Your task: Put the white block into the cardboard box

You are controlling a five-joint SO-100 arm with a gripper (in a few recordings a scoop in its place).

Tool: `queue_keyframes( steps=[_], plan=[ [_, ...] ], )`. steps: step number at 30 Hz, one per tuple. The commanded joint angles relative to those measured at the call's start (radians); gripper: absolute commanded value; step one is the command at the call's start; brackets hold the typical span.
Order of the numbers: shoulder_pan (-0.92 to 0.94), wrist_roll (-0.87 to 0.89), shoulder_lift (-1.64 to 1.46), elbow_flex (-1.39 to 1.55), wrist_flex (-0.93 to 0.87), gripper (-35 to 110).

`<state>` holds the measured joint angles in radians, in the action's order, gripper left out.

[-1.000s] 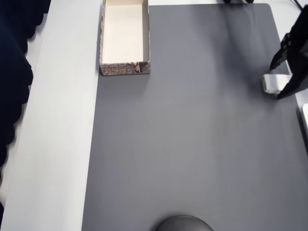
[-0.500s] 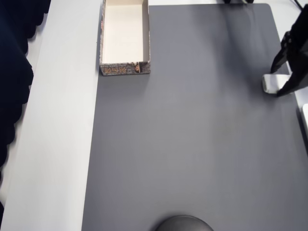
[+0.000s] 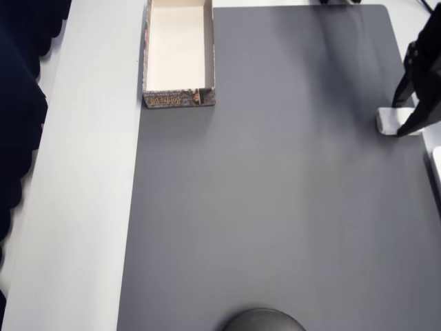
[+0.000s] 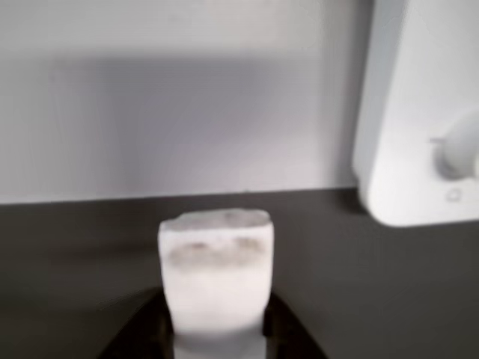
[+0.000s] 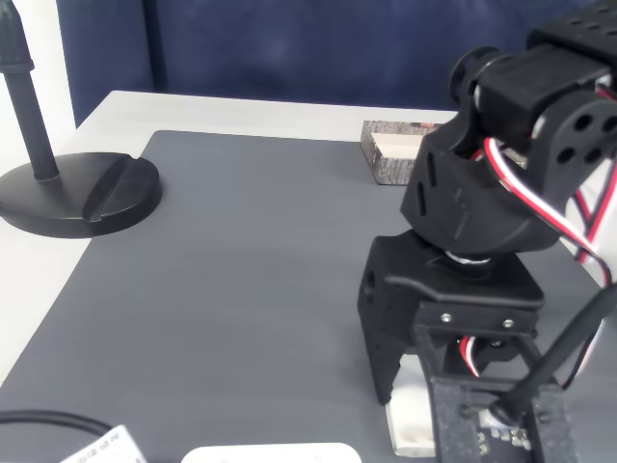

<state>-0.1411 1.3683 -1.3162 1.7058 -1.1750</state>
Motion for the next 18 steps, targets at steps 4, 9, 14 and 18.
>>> queue_keyframes(
  steps=[4,9,14,18],
  plan=[
    [0.002,-0.061,-0.083,-0.052,-0.049,-1],
    [0.029,-0.218,-0.224,-0.021,-0.123,-2],
    [0.064,-0.359,-0.321,-0.025,-0.202,-2],
    [0.098,-0.512,-0.35,-0.094,-0.331,-2]
  ],
)
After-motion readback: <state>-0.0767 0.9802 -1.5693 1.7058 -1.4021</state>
